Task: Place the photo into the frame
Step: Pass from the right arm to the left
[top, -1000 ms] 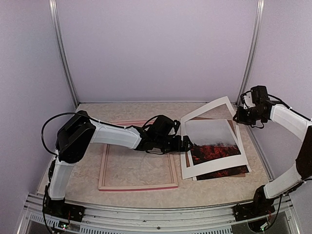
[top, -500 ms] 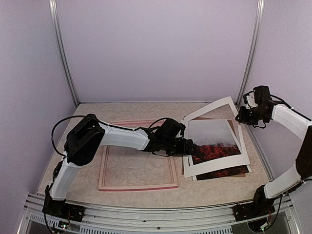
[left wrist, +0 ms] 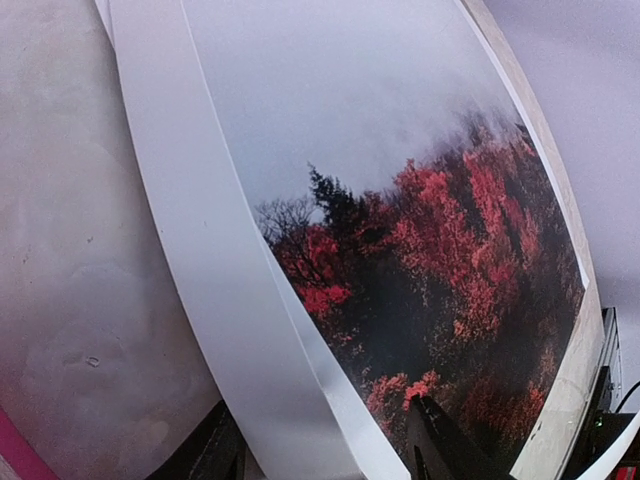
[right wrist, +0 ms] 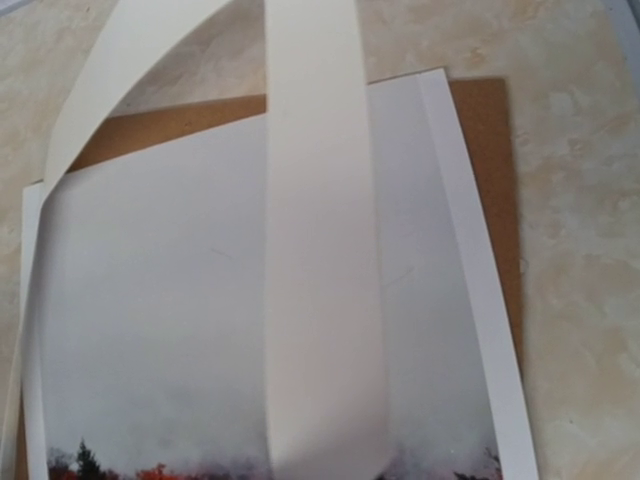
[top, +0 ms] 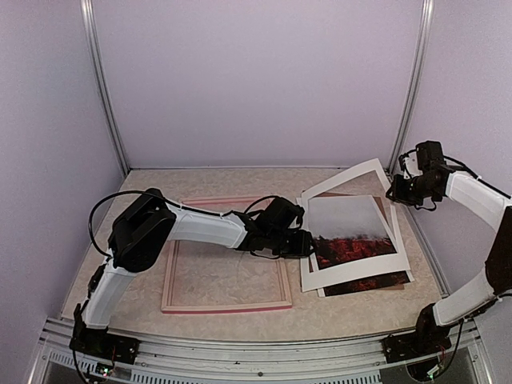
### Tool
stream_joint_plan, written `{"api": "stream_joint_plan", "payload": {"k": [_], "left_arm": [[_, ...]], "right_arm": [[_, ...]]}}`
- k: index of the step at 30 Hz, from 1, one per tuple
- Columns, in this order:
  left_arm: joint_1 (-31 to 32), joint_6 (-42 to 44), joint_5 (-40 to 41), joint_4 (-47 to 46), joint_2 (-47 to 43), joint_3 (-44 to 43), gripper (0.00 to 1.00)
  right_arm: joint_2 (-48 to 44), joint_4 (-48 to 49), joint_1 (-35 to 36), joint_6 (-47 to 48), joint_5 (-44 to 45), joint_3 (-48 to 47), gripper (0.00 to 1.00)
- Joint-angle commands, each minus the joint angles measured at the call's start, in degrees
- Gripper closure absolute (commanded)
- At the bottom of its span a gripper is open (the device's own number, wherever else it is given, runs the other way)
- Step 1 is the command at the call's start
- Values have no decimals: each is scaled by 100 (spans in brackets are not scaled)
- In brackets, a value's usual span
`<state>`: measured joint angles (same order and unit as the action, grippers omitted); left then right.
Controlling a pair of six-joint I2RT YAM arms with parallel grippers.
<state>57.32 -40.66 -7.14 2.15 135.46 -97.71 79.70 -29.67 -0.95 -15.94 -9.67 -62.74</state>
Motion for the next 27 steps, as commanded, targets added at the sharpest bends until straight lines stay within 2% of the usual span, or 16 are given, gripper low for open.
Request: {"api": "stream_joint_plan", "payload": {"k": [1,11,27], "left_arm": [[34,39,64,-48,81,126,49],[31,146,329,-127,-179,221,60],[31,312,586,-124,-790,295,66]], "right_arm": [[-70,97,-80,7,-92,114,81],[-44,206,-79,3,-168,300,79],[10,359,-77,-14,-219,603,68]]}}
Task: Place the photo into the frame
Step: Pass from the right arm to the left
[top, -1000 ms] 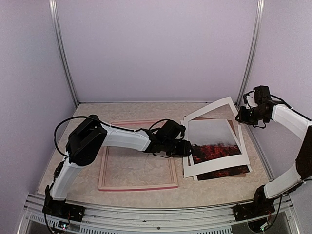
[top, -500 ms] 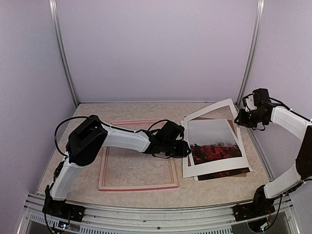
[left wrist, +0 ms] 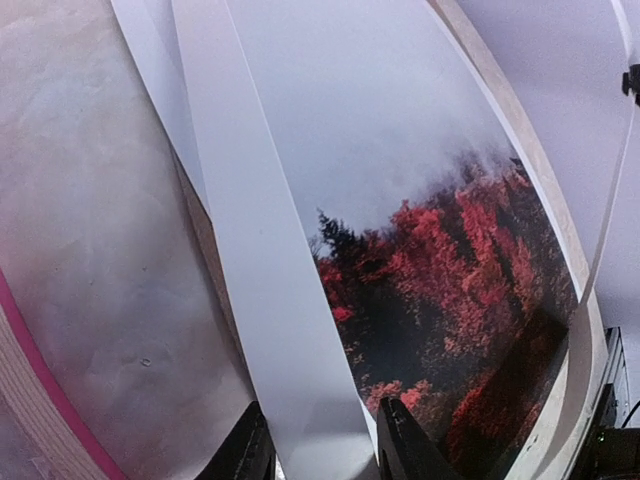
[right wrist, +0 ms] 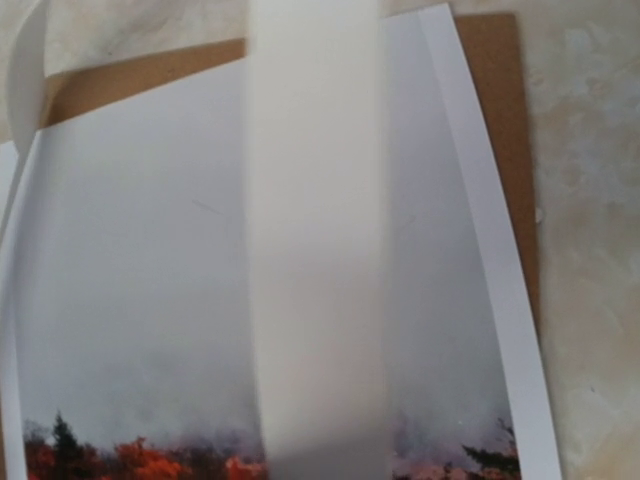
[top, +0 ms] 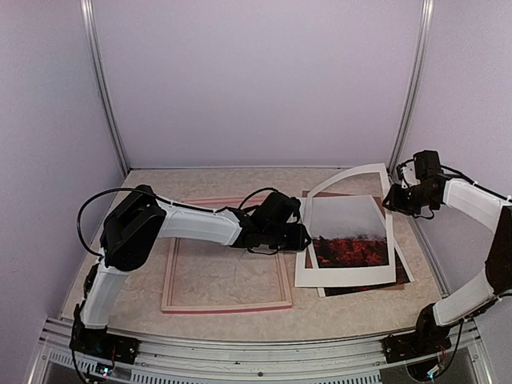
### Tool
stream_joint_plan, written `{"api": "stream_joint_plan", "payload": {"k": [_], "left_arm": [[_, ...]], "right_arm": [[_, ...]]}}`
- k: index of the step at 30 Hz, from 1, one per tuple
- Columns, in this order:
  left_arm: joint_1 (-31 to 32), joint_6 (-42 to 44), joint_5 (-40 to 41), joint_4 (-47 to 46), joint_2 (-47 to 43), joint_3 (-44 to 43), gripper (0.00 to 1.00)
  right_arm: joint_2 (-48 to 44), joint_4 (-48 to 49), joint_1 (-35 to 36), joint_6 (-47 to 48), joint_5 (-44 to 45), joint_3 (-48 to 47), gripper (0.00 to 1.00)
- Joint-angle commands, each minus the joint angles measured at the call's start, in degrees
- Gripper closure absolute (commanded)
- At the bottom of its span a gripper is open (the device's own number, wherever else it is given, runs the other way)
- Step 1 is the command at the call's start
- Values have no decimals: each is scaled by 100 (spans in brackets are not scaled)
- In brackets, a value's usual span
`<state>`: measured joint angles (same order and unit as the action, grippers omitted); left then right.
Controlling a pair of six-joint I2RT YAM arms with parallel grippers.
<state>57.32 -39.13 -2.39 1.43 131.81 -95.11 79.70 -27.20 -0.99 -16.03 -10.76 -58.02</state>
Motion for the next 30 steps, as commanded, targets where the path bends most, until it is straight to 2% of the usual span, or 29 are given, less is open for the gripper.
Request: {"api": "stream_joint_plan", "payload": {"k": [1,11,15,23,25,30], "left_arm": [[33,167,134,-36,-479,32,66],[7,177,198,231,-968,233,66],[-18,12,106,14,-1257,696,65],[-123,-618,-873,-1147,-1591,1632,50],[-154,-681,-1021,-1191,-1544,1664,50],[-211,-835,-1219,-1540,-1507,1873,58]], "right_arm": [[10,117,-75,-5,-98,140,67],[2,178,-69,-64,-219,326,50],[13,366,-44,-133,-302,625,49],[73,706,86,-278,-377,1114,48],[59,762,83,-306,-365,1195,48],[24,782,82,-315,-363,1266,48]]}}
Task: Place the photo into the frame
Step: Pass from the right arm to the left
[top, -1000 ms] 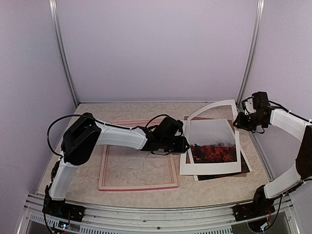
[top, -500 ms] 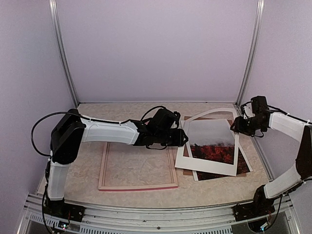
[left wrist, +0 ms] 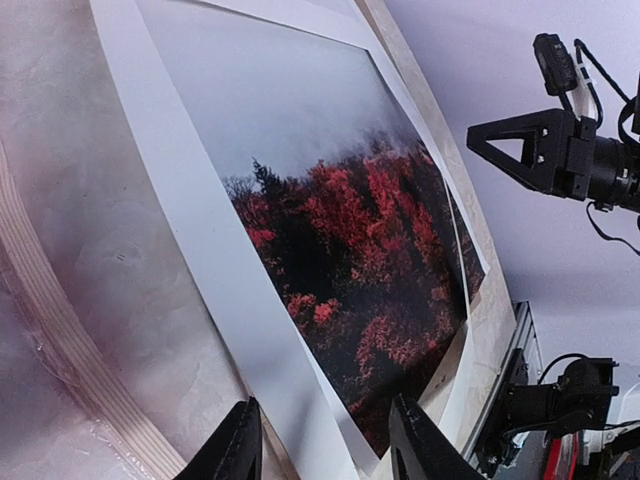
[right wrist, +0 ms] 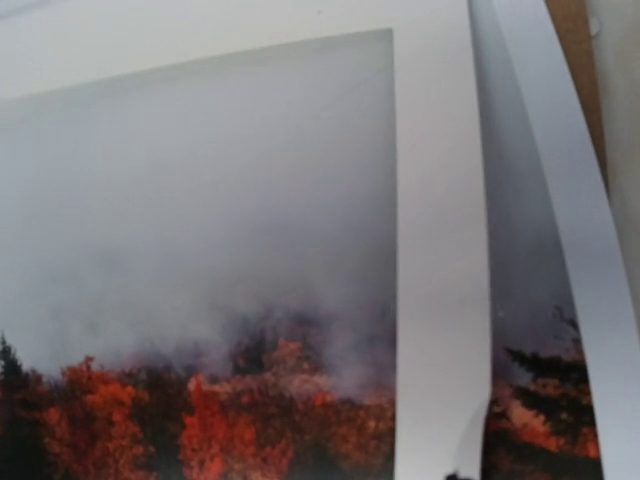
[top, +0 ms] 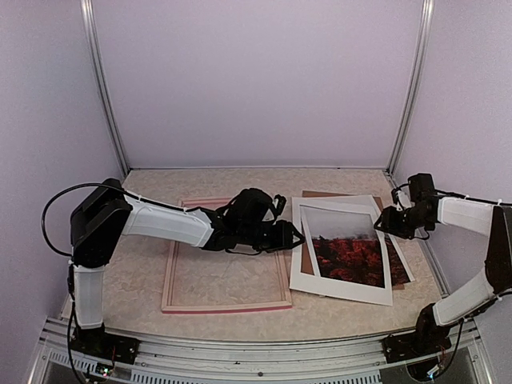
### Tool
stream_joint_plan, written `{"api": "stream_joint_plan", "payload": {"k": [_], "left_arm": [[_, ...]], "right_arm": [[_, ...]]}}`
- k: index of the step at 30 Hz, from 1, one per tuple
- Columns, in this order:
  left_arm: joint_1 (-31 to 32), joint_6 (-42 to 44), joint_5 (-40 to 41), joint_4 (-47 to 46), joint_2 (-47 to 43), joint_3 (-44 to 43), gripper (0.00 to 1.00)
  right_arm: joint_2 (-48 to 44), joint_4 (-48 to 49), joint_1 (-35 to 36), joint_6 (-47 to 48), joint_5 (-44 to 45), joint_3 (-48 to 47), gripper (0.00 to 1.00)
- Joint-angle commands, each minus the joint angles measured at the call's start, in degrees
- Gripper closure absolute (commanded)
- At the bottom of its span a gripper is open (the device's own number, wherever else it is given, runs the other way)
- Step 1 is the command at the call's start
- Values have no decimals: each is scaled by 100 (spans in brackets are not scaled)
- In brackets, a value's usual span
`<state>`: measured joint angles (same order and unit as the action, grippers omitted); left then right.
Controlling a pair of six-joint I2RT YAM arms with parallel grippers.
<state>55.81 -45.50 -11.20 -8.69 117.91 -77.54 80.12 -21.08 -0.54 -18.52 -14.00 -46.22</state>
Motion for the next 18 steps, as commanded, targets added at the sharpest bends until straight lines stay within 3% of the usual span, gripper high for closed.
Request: {"api": "stream_joint_plan", "payload": {"k": [1,11,14,18], "left_arm": [[-66,-205,-365,-547,-119,109,59],[-132,-335,-770,-948,207,-34,82],[-137,-345,-790,-991,258,-60,93],[-149,-327,-783,-1008,238,-44,99]], "right_arm": [[-15,174,36,-69,-42,93,49],[-89,349,430,-193,-104,221,49],[-213,596,625,-216,-382,304,49],[-328,981,1003,-405,-755,414,48]]}}
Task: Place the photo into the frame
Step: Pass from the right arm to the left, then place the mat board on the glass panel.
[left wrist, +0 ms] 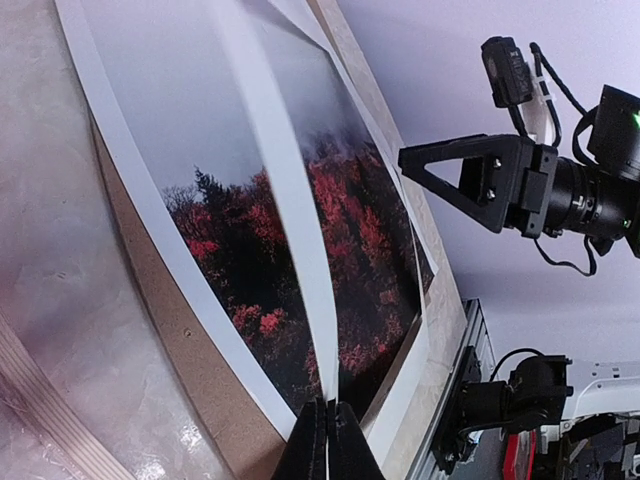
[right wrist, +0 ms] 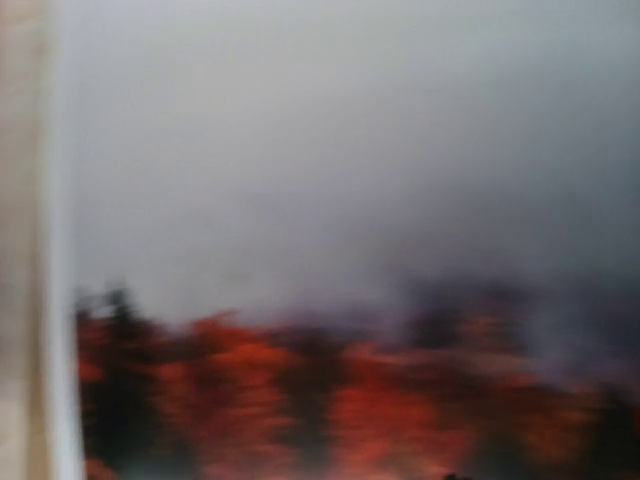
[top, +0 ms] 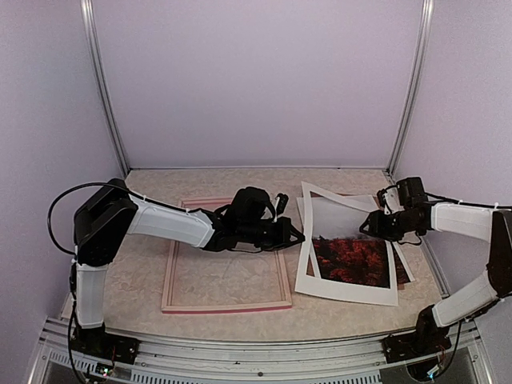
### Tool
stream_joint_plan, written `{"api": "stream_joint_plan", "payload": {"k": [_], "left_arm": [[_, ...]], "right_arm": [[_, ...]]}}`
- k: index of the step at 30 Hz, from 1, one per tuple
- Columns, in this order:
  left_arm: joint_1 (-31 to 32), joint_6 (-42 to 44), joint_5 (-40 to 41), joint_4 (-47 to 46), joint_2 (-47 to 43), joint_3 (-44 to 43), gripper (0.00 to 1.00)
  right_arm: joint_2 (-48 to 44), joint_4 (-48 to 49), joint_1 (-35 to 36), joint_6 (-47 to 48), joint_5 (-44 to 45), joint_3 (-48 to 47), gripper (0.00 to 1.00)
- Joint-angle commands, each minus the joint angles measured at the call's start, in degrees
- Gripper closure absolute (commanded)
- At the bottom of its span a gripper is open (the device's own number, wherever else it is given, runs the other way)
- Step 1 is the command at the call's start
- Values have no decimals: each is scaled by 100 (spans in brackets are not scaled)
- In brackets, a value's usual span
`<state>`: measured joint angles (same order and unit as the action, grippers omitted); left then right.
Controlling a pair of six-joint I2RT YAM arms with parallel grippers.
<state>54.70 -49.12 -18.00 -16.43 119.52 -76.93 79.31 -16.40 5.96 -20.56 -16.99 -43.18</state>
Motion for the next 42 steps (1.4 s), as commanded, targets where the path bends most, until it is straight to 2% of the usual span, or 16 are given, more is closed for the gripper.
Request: {"api": "stream_joint_plan", "payload": {"k": [1,10,18,27,42], "left_arm": [[-46,41,-101,-230,72,-104,99],[-48,24,-157,-289,54,-46,99],[-47,50,-151,-247,18,-12,98],[-48,19,-168,-265,17,38,90],[-138,-205,-76,-461,-53,224,77]], "right_arm": [[-245,603,520,-277,-462,124,48],[593,987,1747,-847,114,-258,55],[1174,1164,2404,-1025,239,-708,56],[1363,1116,2773,-1062,320,-1077,57],[1246,1237,2969,-1286,423,-1009,59]]}}
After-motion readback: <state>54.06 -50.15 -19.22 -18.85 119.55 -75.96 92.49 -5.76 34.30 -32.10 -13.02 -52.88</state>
